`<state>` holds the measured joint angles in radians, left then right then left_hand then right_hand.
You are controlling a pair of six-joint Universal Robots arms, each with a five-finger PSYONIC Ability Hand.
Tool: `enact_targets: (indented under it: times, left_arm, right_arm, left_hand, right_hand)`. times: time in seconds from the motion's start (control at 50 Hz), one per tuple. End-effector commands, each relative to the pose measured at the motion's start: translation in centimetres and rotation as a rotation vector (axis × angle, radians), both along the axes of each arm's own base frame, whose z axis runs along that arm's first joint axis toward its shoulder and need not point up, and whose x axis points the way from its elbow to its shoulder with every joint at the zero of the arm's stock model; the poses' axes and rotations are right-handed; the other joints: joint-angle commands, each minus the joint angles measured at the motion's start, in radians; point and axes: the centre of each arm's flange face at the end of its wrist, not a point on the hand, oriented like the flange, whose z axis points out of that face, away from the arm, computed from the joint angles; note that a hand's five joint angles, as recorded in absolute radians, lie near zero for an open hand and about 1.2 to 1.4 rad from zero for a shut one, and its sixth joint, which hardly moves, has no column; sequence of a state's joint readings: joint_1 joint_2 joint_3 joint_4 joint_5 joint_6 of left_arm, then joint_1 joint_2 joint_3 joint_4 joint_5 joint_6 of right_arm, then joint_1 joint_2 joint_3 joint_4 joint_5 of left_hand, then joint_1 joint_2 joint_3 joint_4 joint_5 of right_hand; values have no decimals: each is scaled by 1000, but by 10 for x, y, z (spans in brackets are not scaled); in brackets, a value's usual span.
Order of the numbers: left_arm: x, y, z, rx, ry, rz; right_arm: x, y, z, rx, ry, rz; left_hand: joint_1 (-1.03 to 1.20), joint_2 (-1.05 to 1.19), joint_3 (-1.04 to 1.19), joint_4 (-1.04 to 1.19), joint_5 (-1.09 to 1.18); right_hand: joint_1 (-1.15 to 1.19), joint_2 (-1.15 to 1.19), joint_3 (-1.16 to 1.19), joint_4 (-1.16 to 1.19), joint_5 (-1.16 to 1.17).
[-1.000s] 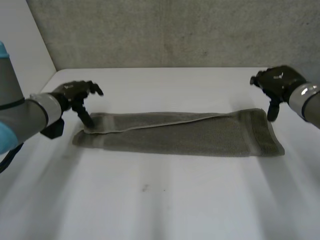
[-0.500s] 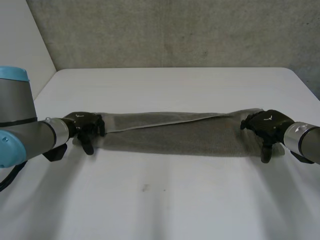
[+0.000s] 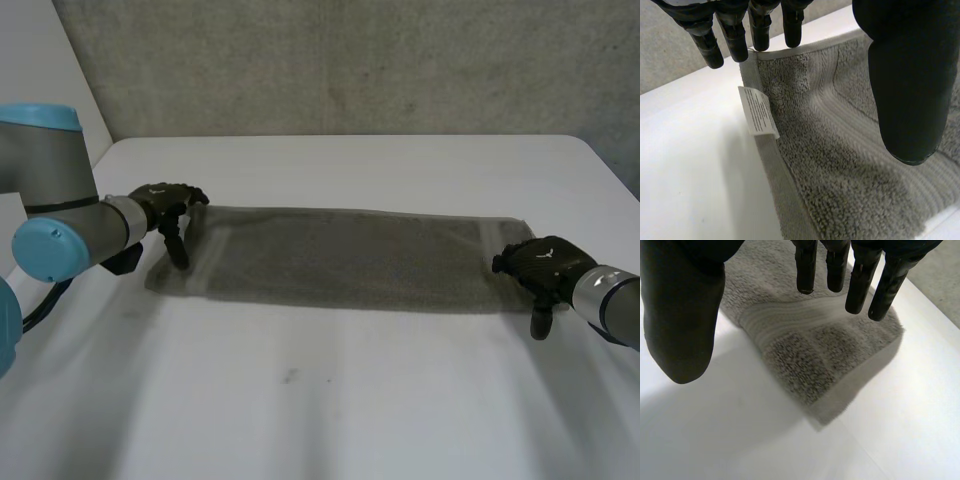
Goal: Fold the towel.
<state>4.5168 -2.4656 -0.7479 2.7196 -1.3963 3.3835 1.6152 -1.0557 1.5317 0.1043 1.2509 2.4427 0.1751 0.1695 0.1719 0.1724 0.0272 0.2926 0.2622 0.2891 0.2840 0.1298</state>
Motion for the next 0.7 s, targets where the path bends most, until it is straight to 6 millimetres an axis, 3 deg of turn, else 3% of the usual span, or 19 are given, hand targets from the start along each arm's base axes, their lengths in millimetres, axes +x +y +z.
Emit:
enact_targets:
  times: [0.02, 0.24, 0.28, 0.4, 0.42, 0.44, 0.56, 0.62, 0.64, 0.68, 0.7]
  left_arm:
    - [0, 13, 16, 2, 26, 3]
    - [3, 29, 25, -10, 32, 4]
    - [4, 32, 25, -8, 32, 4]
    - [4, 37, 24, -9, 34, 2]
    - [4, 38, 24, -12, 35, 2]
    - [5, 39, 25, -14, 35, 2]
    - [6, 44, 27, -15, 35, 2]
    - [8, 52, 31, -10, 36, 1]
    - [8, 52, 31, -10, 36, 1]
    - [10, 58, 34, -8, 35, 0]
    - [10, 58, 34, -8, 35, 0]
  right_arm:
    - [-9, -5, -5, -38, -4, -26]
    - [-11, -17, -19, -89, -5, -31]
    - [-11, -18, -23, -89, -6, -30]
    - [-11, -22, -31, -81, -11, -31]
    - [-14, -23, -33, -77, -9, -39]
    - [-19, -27, -32, -82, -3, -62]
    - [-44, -40, -21, -123, 15, -136]
    - [-82, -59, 2, -203, 80, -209]
    - [-82, -59, 2, -203, 80, -209]
    - [-106, -70, 14, -251, 174, -233]
    - [-107, -70, 14, -251, 175, -233]
  left_hand:
    - [3, 9, 6, 6, -23]
    - [6, 12, 9, 9, -20]
    - [6, 12, 9, 9, -20]
    - [6, 12, 9, 9, -20]
    - [6, 12, 9, 9, -20]
    - [6, 12, 9, 9, -20]
    - [6, 12, 9, 9, -20]
    - [6, 12, 9, 9, -20]
    - [6, 12, 9, 9, -20]
    - [6, 12, 9, 9, -20]
    - [6, 12, 9, 9, -20]
  right_hand:
    - [74, 105, 78, 83, 63]
    - [309, 339, 313, 318, 297]
    - [493, 523, 497, 502, 481]
    - [764, 795, 768, 773, 752]
    - [947, 978, 951, 956, 936]
    - [1102, 1132, 1106, 1111, 1090]
    - [1104, 1134, 1107, 1112, 1092]
    - [1104, 1134, 1107, 1112, 1092]
    - [1104, 1134, 1107, 1112, 1092]
    - [1104, 1134, 1107, 1112, 1092]
    - [1104, 1134, 1107, 1112, 1092]
